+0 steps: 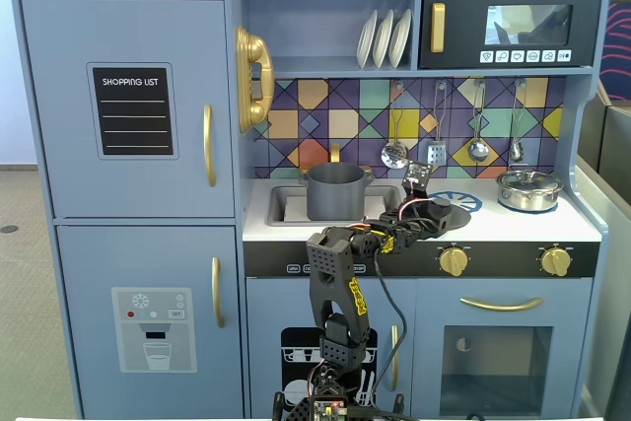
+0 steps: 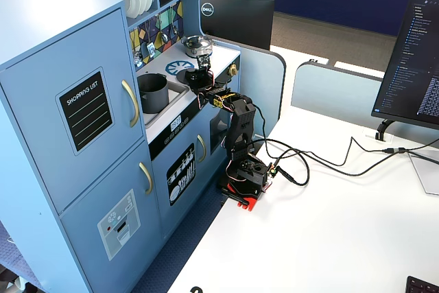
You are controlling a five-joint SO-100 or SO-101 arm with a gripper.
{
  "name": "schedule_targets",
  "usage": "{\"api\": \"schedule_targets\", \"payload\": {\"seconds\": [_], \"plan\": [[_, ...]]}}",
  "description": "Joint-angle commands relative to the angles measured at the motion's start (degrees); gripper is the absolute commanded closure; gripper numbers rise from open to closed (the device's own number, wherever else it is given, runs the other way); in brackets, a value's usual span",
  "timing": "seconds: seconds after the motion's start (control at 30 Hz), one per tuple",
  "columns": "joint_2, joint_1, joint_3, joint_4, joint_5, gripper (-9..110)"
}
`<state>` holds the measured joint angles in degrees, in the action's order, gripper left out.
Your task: Take off the lid from the gray recipient and place it on the counter
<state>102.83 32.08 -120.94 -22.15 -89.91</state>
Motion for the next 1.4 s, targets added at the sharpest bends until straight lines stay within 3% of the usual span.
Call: {"api": "schedule_targets", "payload": {"seconds": [0.0,0.23,0.33,0.67,1.37], "plan": [[-0.09,-0.79,2.29,-1.58,-0.88,102],[-1.41,-0.79,2.64,-3.08,-1.23,101],[-1.05,-0.44,1.76,-3.52,-1.23,89],[0.62,0.97,-0.35,-4.57,-1.05,72],[5.27,0.79,1.32,-4.92,-1.67,76]]}}
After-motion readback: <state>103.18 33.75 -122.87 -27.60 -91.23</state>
